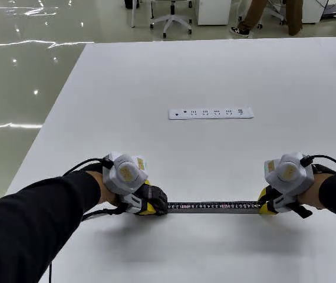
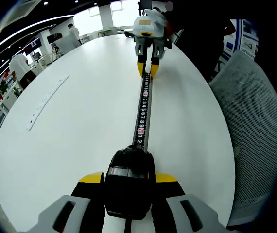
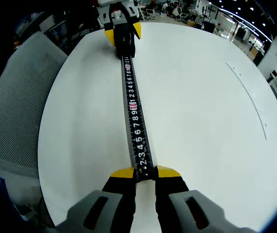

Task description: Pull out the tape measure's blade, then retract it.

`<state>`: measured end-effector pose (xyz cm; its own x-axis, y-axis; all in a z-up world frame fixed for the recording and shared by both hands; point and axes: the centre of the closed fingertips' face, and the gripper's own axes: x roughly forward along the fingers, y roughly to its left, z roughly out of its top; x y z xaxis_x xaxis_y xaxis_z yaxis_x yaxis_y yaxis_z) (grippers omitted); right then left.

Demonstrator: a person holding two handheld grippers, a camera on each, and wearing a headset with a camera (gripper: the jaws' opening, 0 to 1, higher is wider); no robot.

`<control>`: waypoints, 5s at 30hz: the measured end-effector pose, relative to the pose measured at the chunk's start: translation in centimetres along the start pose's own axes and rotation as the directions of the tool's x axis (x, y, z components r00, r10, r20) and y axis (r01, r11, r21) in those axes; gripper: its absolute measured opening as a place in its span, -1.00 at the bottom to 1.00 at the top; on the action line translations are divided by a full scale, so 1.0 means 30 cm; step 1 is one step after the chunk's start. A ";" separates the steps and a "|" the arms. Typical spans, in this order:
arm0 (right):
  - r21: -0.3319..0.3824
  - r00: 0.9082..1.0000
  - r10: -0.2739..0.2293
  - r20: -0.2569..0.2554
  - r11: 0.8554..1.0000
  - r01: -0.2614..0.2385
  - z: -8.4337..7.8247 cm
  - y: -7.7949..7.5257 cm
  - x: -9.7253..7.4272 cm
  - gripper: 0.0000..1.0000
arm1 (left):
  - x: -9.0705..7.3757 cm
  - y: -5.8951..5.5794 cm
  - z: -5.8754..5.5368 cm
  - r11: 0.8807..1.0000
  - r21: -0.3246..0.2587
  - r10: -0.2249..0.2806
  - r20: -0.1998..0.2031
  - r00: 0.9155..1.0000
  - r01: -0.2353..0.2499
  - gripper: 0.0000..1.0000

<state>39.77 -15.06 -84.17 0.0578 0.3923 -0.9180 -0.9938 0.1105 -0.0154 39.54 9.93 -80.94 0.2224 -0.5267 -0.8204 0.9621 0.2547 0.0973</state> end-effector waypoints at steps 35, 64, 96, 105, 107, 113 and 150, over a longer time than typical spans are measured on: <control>0.030 1.000 0.005 0.011 1.000 -0.006 -0.001 -0.001 0.003 -0.80 | -0.002 -0.001 0.001 1.000 -0.007 0.000 0.016 1.000 0.000 -0.34; 0.474 0.851 -0.465 0.244 0.823 0.314 -0.077 0.084 -0.258 0.21 | -0.328 -0.010 -0.164 0.692 -0.696 0.474 0.241 0.847 -0.190 1.00; 0.626 0.761 -0.599 0.249 0.699 0.346 -0.253 0.435 -0.472 1.00 | -0.593 -0.285 -0.348 0.655 -0.693 0.595 0.229 0.770 -0.300 1.00; 0.603 0.757 -0.604 0.251 0.709 0.366 -0.271 0.426 -0.489 1.00 | -0.582 -0.295 -0.340 0.659 -0.692 0.585 0.226 0.779 -0.294 1.00; 0.607 0.756 -0.605 0.251 0.707 0.364 -0.273 0.424 -0.495 1.00 | -0.576 -0.298 -0.344 0.664 -0.689 0.578 0.227 0.784 -0.290 1.00; 0.599 0.765 -0.598 0.240 0.711 0.368 -0.283 0.428 -0.492 1.00 | -0.573 -0.291 -0.347 0.662 -0.691 0.579 0.226 0.783 -0.290 1.00; 0.587 0.772 -0.585 0.249 0.725 0.360 -0.273 0.431 -0.493 1.00 | -0.569 -0.281 -0.333 0.682 -0.672 0.563 0.230 0.794 -0.289 1.00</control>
<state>25.28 -26.91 -74.02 0.6500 0.4652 -0.6010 -0.6434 0.7577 -0.1094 26.06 24.88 -73.39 0.7544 -0.4613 -0.4670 0.4857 0.8708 -0.0755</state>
